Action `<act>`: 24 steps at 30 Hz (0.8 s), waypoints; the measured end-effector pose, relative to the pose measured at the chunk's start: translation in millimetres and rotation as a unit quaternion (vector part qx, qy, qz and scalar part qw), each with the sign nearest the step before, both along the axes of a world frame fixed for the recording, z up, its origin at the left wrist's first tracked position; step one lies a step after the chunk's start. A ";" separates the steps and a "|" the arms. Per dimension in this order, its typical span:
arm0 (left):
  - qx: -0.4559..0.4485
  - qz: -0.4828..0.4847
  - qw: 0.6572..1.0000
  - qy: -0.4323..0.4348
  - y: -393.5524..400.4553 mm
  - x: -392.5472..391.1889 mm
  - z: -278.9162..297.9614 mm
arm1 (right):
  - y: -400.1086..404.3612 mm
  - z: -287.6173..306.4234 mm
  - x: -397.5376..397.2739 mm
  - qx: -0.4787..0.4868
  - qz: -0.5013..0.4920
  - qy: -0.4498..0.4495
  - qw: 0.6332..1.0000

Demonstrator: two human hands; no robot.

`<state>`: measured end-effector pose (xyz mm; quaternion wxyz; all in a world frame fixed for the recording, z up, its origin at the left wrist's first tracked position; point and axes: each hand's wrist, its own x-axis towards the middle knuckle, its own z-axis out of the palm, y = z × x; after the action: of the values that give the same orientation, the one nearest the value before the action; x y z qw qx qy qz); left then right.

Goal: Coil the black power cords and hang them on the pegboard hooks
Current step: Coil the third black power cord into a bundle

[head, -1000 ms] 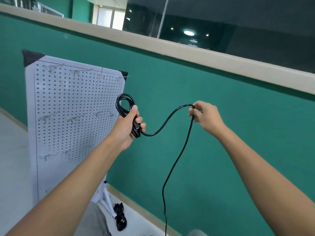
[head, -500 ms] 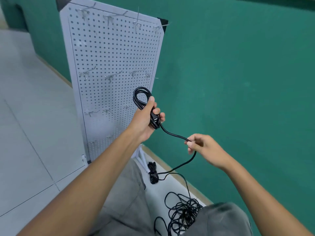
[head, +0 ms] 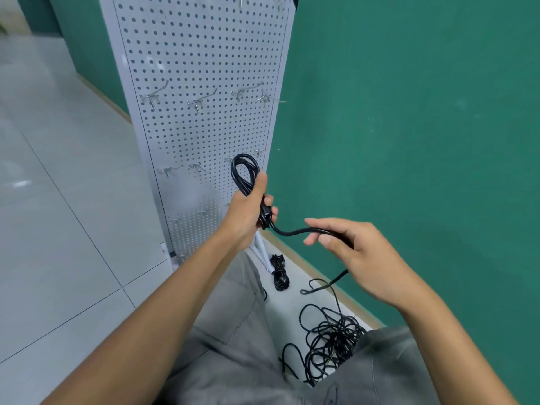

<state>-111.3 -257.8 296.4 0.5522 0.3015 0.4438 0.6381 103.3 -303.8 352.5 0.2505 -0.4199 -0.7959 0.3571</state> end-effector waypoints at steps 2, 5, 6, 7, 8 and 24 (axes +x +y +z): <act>0.013 -0.033 0.998 0.046 -7.9 8.8 -8.0 | -2.6 3.4 -3.3 0.035 0.004 -0.018 0.999; 0.031 -0.089 0.990 0.105 -22.2 21.0 -15.6 | 1.9 4.2 -6.3 0.068 -0.026 -0.011 0.997; 0.037 -0.106 0.987 0.115 -26.7 24.8 -18.4 | 3.0 4.6 -7.9 0.071 -0.041 -0.002 0.997; 0.042 -0.121 0.985 0.119 -31.6 29.0 -20.1 | 4.2 4.4 -9.6 0.072 -0.059 0.005 0.996; 0.045 -0.134 0.982 0.122 -36.3 33.1 -22.0 | 5.2 3.9 -11.3 0.070 -0.082 0.014 0.994; -0.015 -0.337 0.940 0.061 -68.7 47.2 -22.7 | 8.9 -20.1 -17.6 0.057 -0.220 0.057 0.972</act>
<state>-64.0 -326.5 273.6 0.7112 0.4633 0.3584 0.3887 85.7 -294.8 332.4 0.3913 -0.5489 -0.6875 0.2701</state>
